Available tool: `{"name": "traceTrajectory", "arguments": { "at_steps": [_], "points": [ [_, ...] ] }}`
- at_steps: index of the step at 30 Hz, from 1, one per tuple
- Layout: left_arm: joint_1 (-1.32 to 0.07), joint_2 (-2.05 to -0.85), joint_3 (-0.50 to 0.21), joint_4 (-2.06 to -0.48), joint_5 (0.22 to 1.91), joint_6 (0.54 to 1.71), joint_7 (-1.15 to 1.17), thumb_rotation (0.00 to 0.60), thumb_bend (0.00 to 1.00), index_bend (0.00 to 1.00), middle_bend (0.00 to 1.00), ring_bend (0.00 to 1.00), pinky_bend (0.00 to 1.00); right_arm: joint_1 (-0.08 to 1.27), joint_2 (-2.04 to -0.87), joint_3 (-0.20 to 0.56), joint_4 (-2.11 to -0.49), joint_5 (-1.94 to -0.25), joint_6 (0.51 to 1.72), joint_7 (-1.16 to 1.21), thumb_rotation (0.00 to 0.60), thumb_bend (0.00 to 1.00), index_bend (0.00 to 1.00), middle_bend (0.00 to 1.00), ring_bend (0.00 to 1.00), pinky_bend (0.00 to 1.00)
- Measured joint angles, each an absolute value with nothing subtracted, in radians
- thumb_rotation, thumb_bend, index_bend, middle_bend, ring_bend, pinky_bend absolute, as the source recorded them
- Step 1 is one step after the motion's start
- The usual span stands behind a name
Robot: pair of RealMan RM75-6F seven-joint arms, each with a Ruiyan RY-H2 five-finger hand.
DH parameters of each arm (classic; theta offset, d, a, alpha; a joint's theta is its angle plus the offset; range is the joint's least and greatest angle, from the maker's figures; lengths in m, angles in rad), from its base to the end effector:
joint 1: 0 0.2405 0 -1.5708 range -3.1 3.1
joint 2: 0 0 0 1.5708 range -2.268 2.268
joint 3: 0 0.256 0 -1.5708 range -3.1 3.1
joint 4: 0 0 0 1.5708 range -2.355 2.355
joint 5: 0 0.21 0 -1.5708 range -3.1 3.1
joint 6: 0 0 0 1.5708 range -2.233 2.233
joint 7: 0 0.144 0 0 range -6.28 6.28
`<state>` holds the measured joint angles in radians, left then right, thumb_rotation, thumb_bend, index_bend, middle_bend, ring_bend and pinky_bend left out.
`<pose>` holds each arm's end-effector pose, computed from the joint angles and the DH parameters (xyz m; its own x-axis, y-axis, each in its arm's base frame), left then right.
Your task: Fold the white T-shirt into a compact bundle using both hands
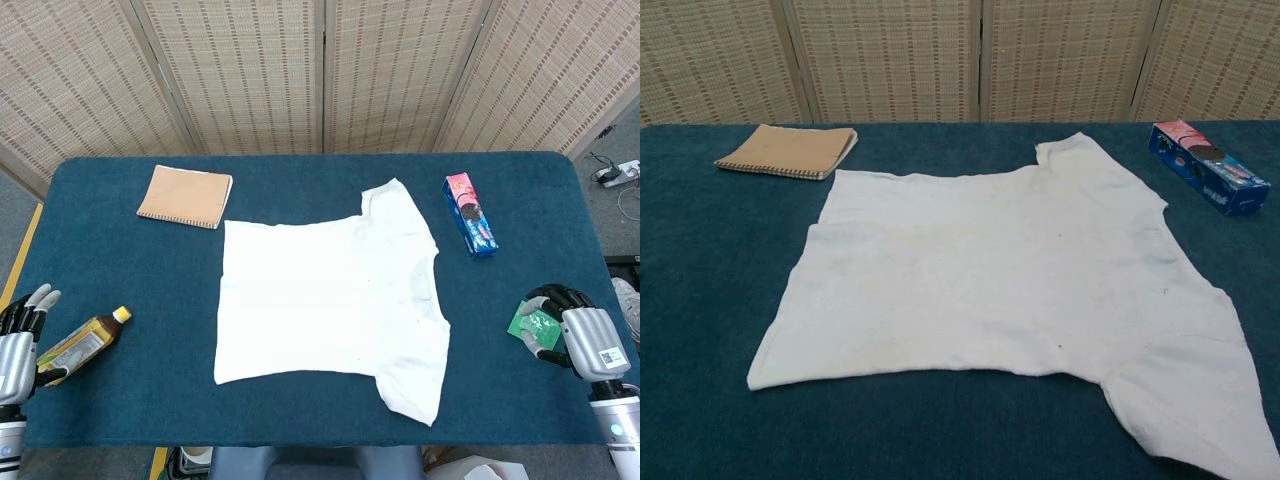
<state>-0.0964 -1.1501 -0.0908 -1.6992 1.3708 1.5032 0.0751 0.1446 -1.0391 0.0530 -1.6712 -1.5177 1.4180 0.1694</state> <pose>-0.3018 0.1903 0.1554 0.3431 -0.0428 0.9383 0.9361 0.0981 -0.3378 -0.2949 -0.1988 0.1695 0.2606 -0.0533 0.9640 -0.9636 -0.0758 0.2563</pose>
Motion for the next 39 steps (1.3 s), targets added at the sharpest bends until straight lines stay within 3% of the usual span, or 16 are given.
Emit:
{"name": "traceTrajectory", "arguments": {
  "at_steps": [6, 11, 18, 28, 39],
  "points": [
    [-0.101, -1.146, -0.089, -1.693, 1.387, 1.493, 0.062, 0.6, 0.21, 0.2, 0.1, 0.07, 0.06, 0.144, -1.044, 0.056, -1.67, -1.523, 1.424, 0.166, 0.6, 0.29, 0.45, 0.32, 0.21, 0.24],
    [-0.109, -1.141, -0.088, -1.692, 1.403, 1.484, 0.048, 0.6, 0.21, 0.37, 0.14, 0.13, 0.06, 0.149, -1.046, 0.064, -1.661, -1.531, 1.429, 0.176, 0.6, 0.29, 0.45, 0.32, 0.21, 0.24],
    [-0.146, -1.131, -0.069, -1.678, 1.469, 1.424, 0.023, 0.6, 0.27, 0.43, 0.16, 0.13, 0.07, 0.159, -1.042, 0.087, -1.651, -1.539, 1.45, 0.175, 0.6, 0.29, 0.45, 0.32, 0.21, 0.24],
    [-0.22, -1.173, -0.032, -1.655, 1.571, 1.339, 0.014, 0.6, 0.27, 0.4, 0.16, 0.13, 0.07, 0.178, -1.037, 0.096, -1.659, -1.544, 1.435, 0.165, 0.6, 0.29, 0.45, 0.32, 0.21, 0.24],
    [-0.287, -1.299, 0.02, -1.588, 1.66, 1.254, 0.071, 0.6, 0.27, 0.38, 0.16, 0.13, 0.07, 0.184, -1.06, 0.08, -1.647, -1.545, 1.413, 0.168, 0.6, 0.29, 0.45, 0.32, 0.21, 0.24]
  ]
}}
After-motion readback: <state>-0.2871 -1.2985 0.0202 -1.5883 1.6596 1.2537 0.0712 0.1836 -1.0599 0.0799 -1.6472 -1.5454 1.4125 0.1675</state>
